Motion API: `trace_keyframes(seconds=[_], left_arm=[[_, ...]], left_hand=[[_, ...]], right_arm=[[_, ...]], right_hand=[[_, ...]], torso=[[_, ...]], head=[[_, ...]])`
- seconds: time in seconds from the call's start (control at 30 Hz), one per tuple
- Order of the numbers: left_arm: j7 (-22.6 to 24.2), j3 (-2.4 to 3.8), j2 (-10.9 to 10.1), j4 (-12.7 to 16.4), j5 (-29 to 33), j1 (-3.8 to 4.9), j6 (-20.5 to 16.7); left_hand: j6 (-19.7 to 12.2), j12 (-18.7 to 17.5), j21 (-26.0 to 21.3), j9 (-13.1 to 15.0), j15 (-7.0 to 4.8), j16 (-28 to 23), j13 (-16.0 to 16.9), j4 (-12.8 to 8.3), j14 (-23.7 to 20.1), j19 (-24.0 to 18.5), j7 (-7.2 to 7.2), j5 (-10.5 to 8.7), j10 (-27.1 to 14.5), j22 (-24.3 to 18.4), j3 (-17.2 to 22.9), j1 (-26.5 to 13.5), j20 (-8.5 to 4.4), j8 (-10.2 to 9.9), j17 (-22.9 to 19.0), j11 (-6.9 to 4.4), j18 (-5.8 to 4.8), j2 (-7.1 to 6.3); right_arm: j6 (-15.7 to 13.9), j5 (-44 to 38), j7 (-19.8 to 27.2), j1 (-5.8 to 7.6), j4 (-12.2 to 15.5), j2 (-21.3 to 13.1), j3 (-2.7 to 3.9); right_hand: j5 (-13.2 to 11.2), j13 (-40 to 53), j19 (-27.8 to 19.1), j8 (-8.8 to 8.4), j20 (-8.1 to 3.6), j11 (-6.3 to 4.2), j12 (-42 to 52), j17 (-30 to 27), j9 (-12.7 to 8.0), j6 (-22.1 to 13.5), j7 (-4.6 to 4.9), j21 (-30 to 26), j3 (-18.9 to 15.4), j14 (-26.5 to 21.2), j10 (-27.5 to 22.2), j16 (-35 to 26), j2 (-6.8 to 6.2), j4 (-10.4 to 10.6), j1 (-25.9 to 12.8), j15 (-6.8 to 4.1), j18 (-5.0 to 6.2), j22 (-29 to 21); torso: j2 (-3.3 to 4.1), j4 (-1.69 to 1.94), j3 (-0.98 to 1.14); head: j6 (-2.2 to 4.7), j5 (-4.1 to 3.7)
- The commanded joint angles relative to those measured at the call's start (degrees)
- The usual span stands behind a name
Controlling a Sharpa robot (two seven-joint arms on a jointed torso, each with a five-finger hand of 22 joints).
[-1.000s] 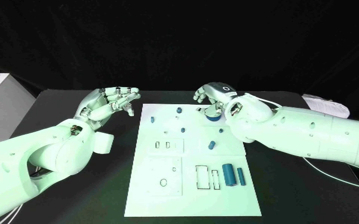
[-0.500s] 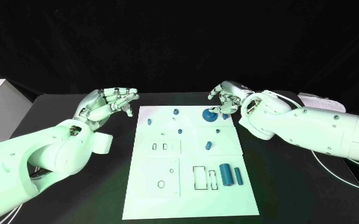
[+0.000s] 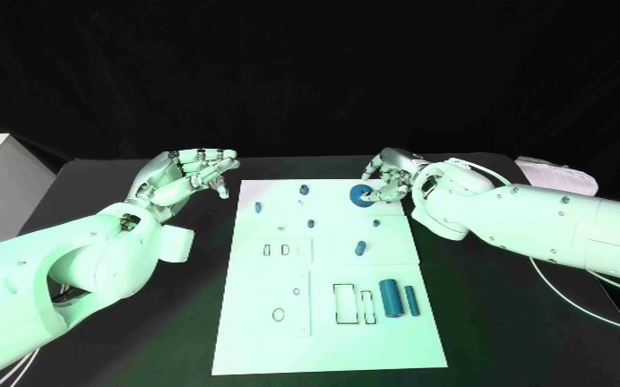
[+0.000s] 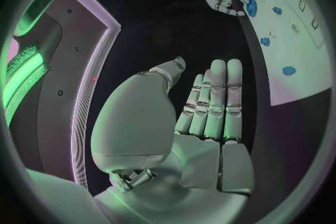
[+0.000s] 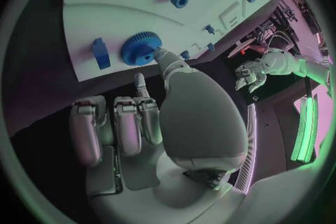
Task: Assemble the parts on the task board
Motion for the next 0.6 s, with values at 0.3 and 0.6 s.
trace_keyframes(seconds=[0.3,0.6], left_arm=[[0.28,0.04,0.15,-0.04,0.1,0.07,1.13],[0.24,0.04,0.24,-0.12,0.09,0.06,1.09]], left_hand=[[-0.46,-0.12,0.31,0.04,-0.06,0.21,-0.1,-0.31,-0.25,-0.23,-0.09,-0.29,-0.55,0.09,-0.03,-0.15,-0.01,-0.34,-0.07,0.03,0.38,0.54],[-0.46,-0.12,0.31,0.04,-0.06,0.21,-0.1,-0.31,-0.25,-0.23,-0.09,-0.29,-0.55,0.09,-0.03,-0.15,-0.01,-0.34,-0.07,0.03,0.38,0.54]], right_arm=[[2.19,-0.18,-2.2,-0.6,-0.39,0.5,0.01],[2.46,0.03,-2.12,-0.86,-0.75,0.91,0.01]], right_hand=[[0.39,15.05,5.94,0.41,0.3,0.31,0.51,10.69,0.13,0.2,0.29,0.58,-0.58,5.2,6.11,0.34,0.7,0.53,0.08,0.42,-0.72,14.93],[0.69,15.05,5.99,1.18,0.3,0.14,0.51,10.84,0.38,1.2,0.06,0.68,-0.54,5.21,6.11,0.39,1.24,1.34,0.55,0.34,-0.75,15.06]], torso=[[-0.03,-0.09,-0.04],[-0.08,-0.04,-0.04]], head=[[-0.51,-0.01],[-0.73,0.03]])
